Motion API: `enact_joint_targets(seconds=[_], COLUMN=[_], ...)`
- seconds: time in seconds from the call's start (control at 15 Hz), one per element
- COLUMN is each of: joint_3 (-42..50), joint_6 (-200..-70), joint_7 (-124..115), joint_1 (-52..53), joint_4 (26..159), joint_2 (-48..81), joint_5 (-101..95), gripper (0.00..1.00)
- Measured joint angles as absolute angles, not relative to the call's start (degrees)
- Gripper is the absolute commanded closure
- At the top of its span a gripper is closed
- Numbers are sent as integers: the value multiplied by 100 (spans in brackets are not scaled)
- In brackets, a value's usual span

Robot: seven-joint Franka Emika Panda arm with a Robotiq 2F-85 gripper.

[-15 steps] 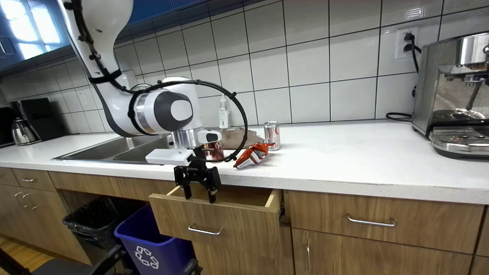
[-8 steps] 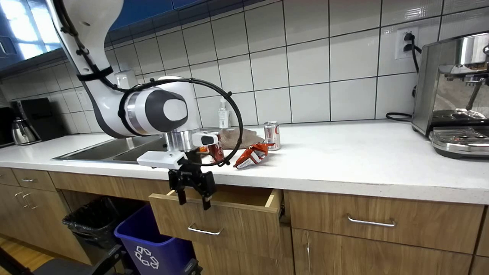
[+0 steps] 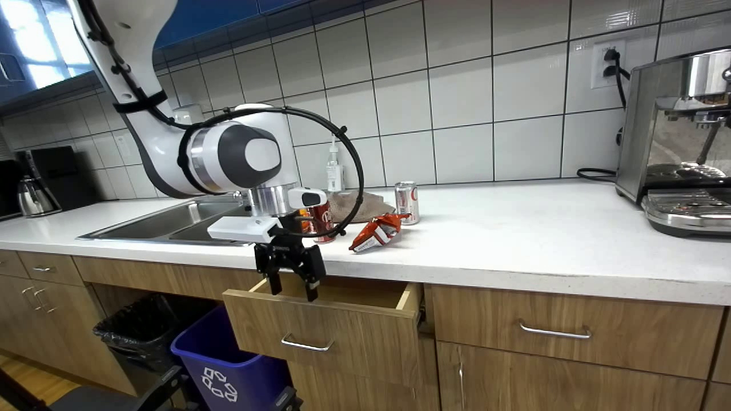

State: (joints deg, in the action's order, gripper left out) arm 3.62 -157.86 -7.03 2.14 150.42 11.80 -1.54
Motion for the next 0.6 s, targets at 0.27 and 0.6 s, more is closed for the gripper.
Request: enact_joint_targets(seconds=[0.27, 0.6], joint_3=[355, 355], joint_6=[-15786, -15793], joint_7=[-692, -672], joint_1=[214, 214], joint_4=[14833, 14548], joint_2=[1279, 1622], joint_5=[-155, -190], gripper=[0, 0])
